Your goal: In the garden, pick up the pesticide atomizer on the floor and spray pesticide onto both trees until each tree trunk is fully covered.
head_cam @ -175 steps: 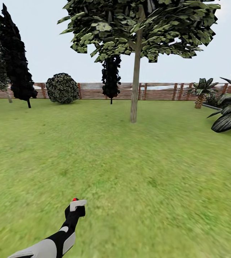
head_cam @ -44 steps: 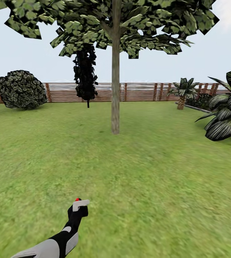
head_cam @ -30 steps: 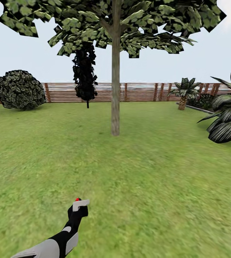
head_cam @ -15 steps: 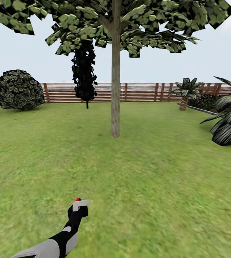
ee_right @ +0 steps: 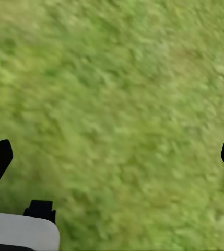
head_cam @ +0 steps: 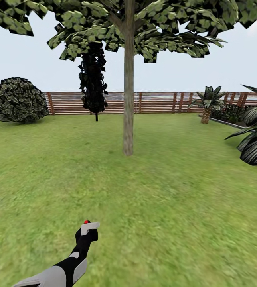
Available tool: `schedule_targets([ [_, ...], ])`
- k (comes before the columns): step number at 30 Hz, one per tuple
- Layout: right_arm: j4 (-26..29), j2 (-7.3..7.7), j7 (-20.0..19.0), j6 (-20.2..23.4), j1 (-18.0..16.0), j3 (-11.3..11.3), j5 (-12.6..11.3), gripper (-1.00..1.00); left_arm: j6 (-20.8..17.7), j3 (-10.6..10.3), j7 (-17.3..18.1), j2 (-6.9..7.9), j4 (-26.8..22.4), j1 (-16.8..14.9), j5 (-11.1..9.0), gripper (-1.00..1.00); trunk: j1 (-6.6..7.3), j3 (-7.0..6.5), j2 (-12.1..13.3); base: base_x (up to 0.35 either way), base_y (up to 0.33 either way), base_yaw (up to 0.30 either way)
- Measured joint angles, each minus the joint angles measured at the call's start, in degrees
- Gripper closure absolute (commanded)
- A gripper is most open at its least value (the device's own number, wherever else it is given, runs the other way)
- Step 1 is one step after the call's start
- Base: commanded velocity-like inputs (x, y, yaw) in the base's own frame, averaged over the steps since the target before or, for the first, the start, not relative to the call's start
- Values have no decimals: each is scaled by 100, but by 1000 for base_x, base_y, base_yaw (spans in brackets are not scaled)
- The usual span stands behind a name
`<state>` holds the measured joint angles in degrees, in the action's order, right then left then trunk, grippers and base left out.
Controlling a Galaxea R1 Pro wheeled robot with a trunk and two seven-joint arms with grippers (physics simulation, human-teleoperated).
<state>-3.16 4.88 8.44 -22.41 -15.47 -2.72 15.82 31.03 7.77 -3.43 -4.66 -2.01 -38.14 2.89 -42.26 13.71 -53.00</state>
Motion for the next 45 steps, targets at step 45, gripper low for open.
schedule_targets([
  [45, 0, -1, -9, 0, 0, 0, 0, -100, 0, 0, 0, 0, 0, 0, 0, 100, 0, 0, 0, 350, 0, 0],
])
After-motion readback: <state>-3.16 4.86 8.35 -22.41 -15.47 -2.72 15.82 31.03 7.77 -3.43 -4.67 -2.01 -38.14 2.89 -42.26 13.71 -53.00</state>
